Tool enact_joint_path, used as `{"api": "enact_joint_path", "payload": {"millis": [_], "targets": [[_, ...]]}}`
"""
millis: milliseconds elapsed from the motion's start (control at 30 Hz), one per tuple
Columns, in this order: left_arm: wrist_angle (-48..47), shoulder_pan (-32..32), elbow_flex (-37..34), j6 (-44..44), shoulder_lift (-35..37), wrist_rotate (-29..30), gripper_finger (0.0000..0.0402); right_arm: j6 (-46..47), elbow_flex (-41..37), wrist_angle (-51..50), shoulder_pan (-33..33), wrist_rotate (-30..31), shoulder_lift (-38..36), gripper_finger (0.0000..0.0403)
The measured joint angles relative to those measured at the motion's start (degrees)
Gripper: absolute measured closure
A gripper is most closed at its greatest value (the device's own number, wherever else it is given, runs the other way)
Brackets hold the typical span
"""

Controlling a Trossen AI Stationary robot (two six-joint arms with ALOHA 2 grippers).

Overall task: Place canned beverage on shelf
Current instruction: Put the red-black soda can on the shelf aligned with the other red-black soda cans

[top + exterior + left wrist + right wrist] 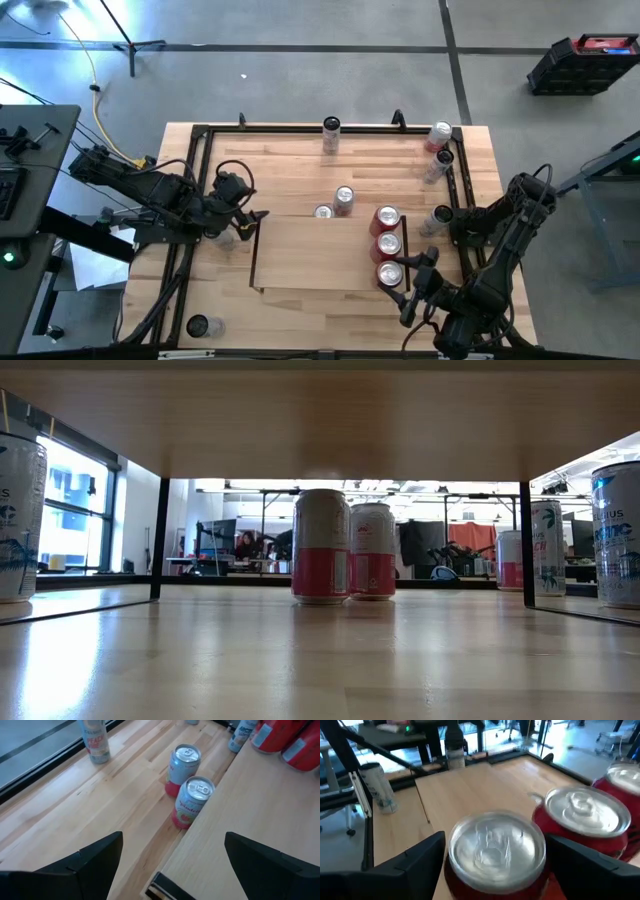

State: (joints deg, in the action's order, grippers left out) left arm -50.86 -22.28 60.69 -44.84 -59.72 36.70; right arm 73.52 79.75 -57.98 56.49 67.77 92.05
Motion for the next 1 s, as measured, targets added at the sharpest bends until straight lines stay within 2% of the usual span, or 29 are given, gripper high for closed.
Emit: {"api": "enact_joint_path", "payload": {"millis": [233, 1000], "targets": [[1.6, 0.0, 0.0, 1.4, 0.0, -0.1, 0.006, -1.5, 0.0, 0.1, 0.0, 0.7, 0.0, 0.0066], [1.5, 0.0, 0.0, 1.5, 0.0, -0.1, 0.006, -8.0, 0.0, 4.7, 0.1, 5.6, -0.1, 0.0064]]}}
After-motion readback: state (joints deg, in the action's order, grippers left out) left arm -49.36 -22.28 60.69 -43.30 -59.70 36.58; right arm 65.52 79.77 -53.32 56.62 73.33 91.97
